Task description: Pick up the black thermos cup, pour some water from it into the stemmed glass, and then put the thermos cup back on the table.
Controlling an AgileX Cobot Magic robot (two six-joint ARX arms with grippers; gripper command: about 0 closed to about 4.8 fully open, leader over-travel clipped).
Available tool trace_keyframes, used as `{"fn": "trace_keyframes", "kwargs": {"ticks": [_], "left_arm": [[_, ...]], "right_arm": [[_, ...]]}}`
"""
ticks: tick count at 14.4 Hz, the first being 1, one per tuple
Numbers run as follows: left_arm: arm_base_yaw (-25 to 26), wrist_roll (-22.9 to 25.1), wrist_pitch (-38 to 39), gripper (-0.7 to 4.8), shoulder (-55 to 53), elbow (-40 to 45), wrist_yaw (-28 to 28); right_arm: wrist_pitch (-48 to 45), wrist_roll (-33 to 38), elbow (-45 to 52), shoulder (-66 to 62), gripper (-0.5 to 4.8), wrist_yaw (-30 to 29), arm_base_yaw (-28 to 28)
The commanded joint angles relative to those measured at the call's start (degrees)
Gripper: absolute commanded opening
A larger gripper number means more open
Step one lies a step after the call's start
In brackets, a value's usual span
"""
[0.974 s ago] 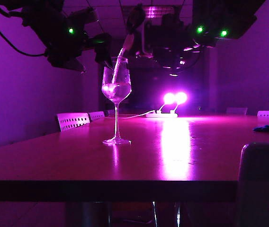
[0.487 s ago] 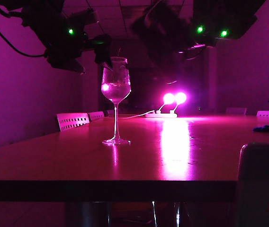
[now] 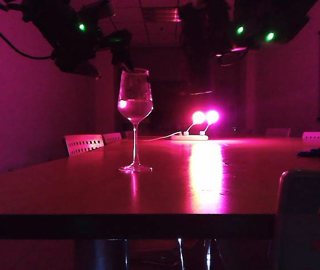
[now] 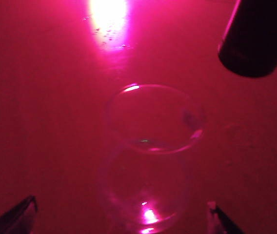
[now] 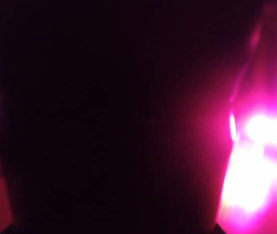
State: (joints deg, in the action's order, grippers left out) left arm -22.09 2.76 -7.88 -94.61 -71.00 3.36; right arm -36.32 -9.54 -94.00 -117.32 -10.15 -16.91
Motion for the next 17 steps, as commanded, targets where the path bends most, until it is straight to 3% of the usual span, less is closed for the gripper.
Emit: {"fn": "trace_keyframes", "kwargs": {"ticks": [1,3,9,17], "left_arm": [[-0.1,-0.2,-1.1,4.79,1.2,-0.3,0.6],[-0.1,-0.2,-1.4,4.79,1.2,-0.3,1.0],[-0.1,-0.2,-1.4,4.79,1.2,-0.3,1.0],[-0.1,0.3,-1.6,4.79,1.1,-0.3,1.0]], "right_arm": [[3.6,0.3,-1.0,2.9,1.81,1.7,0.5],[4.0,0.4,1.4,2.8,1.81,1.6,1.4],[-12.0,3.3,21.4,2.2,1.81,1.1,3.3],[-20.9,11.7,23.1,-7.1,1.80,2.7,3.5]]}}
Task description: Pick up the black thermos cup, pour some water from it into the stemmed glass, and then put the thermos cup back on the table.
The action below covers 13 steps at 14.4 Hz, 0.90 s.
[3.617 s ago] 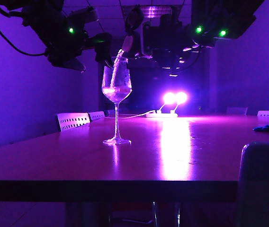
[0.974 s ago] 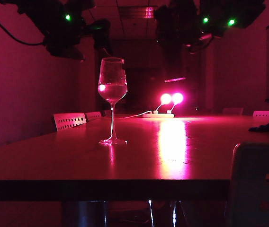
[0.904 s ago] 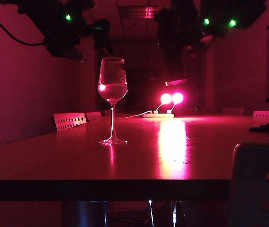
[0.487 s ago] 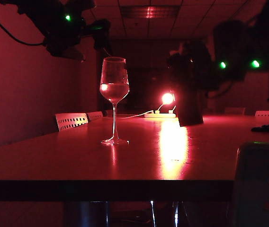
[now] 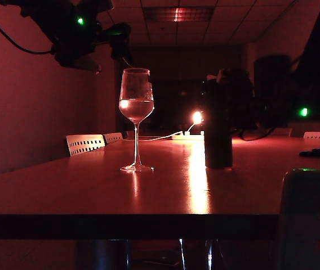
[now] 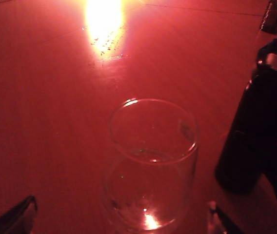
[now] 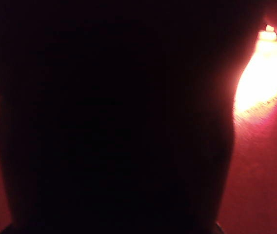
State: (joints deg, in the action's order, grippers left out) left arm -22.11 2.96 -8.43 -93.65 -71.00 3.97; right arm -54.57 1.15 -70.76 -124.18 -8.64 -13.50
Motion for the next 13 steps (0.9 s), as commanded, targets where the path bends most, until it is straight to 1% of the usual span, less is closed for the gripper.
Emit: {"fn": "trace_keyframes", "kwargs": {"ticks": [1,5,6,7,8,10,11,13], "left_arm": [[-0.1,0.1,-1.0,4.79,0.2,-0.2,0.4],[-0.1,0.1,-1.1,4.79,0.2,-0.2,0.4],[-0.1,0.1,-1.1,4.79,0.2,-0.2,0.4],[-0.1,0.1,-1.0,4.79,0.2,-0.2,0.7],[-0.1,0.0,-1.0,4.79,0.2,-0.2,1.3],[-0.1,0.0,-1.0,4.79,0.4,-0.3,1.4],[-0.1,0.0,-1.0,4.79,0.5,-0.3,1.4],[-0.1,0.0,0.6,4.79,1.9,-0.2,1.3]], "right_arm": [[-2.4,1.0,0.1,-0.6,1.80,0.9,0.0],[-1.3,1.0,0.1,-0.6,1.81,0.9,0.0],[-1.3,0.9,0.1,-0.6,2.48,0.9,0.0],[-1.3,0.9,0.1,-0.6,3.88,0.9,0.0],[-1.3,0.9,0.1,-0.6,4.79,0.9,0.0],[-1.2,1.0,0.1,-0.6,4.79,0.4,0.0],[-1.3,1.0,0.1,-0.3,4.79,-1.0,0.0],[-1.0,1.0,1.4,1.6,4.79,-1.9,-0.1]]}}
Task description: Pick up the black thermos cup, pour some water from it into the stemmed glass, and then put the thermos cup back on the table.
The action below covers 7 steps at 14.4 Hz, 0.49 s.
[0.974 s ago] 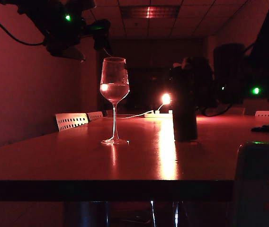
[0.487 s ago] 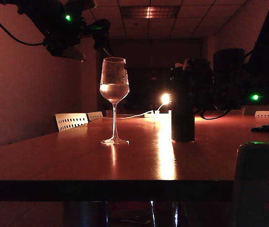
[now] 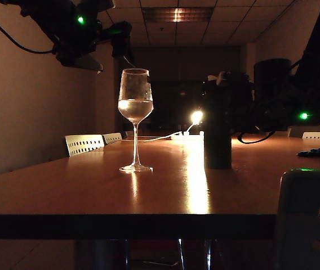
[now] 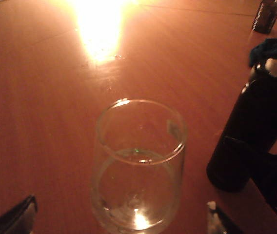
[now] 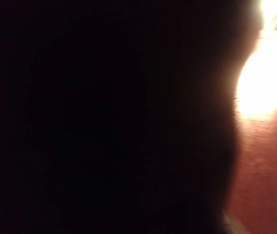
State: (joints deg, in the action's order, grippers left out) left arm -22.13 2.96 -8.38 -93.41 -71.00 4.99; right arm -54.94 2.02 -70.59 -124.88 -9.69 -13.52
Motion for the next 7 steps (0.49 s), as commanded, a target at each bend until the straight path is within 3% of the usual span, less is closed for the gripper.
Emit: {"fn": "trace_keyframes", "kwargs": {"ticks": [1,7], "left_arm": [[-0.1,0.0,1.5,4.79,2.5,-0.2,0.2],[0.0,0.0,12.0,4.79,14.5,-0.2,0.3]], "right_arm": [[-1.0,0.0,3.1,3.8,4.79,-0.9,-0.1],[0.2,-0.8,24.1,26.7,4.79,-0.7,-0.1]]}}
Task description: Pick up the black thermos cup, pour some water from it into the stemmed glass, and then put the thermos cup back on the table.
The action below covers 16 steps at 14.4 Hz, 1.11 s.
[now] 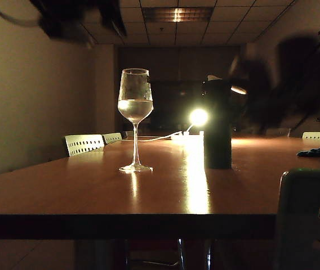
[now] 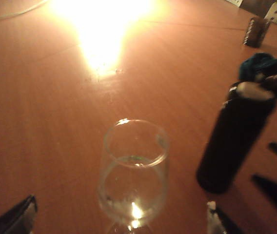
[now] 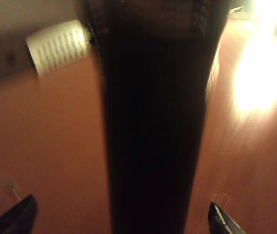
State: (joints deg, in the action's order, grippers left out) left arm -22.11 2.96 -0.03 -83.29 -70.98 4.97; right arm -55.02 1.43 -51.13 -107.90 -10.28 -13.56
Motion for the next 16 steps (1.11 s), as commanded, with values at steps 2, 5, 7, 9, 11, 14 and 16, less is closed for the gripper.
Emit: {"fn": "trace_keyframes", "kwargs": {"ticks": [2,5,7,9,11,14,16], "left_arm": [[-0.1,-0.3,8.5,4.79,11.0,-0.3,0.4],[-0.1,-2.0,20.3,4.79,23.0,-0.3,0.9],[-0.1,-2.9,30.7,4.79,31.4,-0.2,0.8],[-0.1,-3.1,36.5,4.79,39.8,-0.2,0.7],[-0.1,-5.3,40.8,4.79,47.4,-0.2,1.8],[-0.1,-7.5,51.6,4.79,56.8,2.9,5.5],[0.0,-9.1,51.6,4.79,62.3,9.2,6.4]], "right_arm": [[12.4,-0.2,8.5,26.1,4.79,-0.5,-0.1],[34.4,-0.5,8.8,52.7,4.79,-0.2,-0.1],[44.3,-1.9,8.8,68.8,4.71,0.4,-0.1],[56.4,-1.9,8.8,83.3,4.71,0.3,-0.1],[70.4,-1.6,8.7,97.2,4.71,0.3,-0.1],[89.0,-1.6,7.0,107.6,4.71,0.0,0.1],[91.1,-1.2,8.3,105.9,4.71,-3.3,0.3]]}}
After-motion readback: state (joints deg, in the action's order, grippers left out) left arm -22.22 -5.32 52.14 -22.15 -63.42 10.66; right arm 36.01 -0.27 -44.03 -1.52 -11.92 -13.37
